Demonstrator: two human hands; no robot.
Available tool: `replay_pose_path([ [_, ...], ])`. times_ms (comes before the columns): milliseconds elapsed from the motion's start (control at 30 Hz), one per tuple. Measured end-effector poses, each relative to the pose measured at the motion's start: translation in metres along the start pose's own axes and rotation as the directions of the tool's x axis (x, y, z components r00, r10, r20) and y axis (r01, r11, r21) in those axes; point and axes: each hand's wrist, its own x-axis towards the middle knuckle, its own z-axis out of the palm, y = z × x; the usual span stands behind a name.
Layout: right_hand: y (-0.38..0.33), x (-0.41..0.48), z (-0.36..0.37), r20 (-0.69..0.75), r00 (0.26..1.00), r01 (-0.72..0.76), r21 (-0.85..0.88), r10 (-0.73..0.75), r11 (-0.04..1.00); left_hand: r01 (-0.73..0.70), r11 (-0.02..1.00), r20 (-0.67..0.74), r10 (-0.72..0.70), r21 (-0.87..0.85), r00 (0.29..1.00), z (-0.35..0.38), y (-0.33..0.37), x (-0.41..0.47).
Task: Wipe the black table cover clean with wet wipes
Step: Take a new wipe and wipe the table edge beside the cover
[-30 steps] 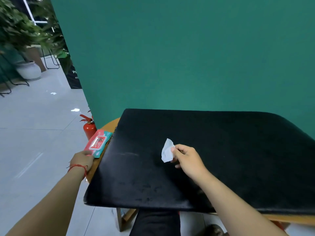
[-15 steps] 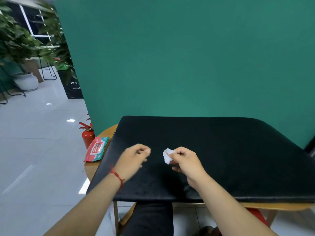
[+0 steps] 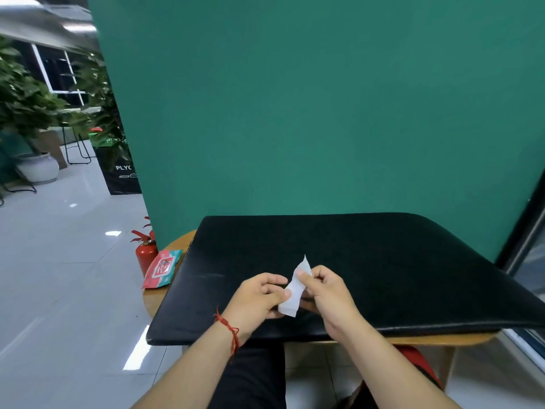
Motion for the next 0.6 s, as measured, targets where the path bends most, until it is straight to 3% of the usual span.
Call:
replay_pose_path([
  [100,-0.007,0.005,-0.004,-0.097,0.991,0.082,-0.124,-0.094,0.989,0.012,0.999,0.108,-0.015,0.03,0.994,-0.005,0.007,-0.007],
  [267,-0.025,0.003,-0.005,-0.051,0.986,0.147,-0.181,-0.159,0.972,0.004,0.994,0.327,-0.04,0.11,0.944,-0.016,0.019,-0.017],
  [367,-0.041,0.0,-0.013,0.023,0.994,0.111,-0.147,-0.109,0.983,0.005,0.999,0.219,-0.017,0.054,0.976,-0.016,0.02,-0.018],
  [467,-0.059,-0.006,-0.023,0.102,0.994,0.052,-0.221,-0.03,0.974,-0.071,0.984,0.084,0.086,-0.163,0.993,-0.013,0.022,-0.018],
  [600,-0.071,-0.011,-0.027,0.169,0.985,0.082,-0.358,-0.021,0.93,-0.048,0.9,0.09,0.097,-0.434,0.991,-0.006,0.028,-0.022],
])
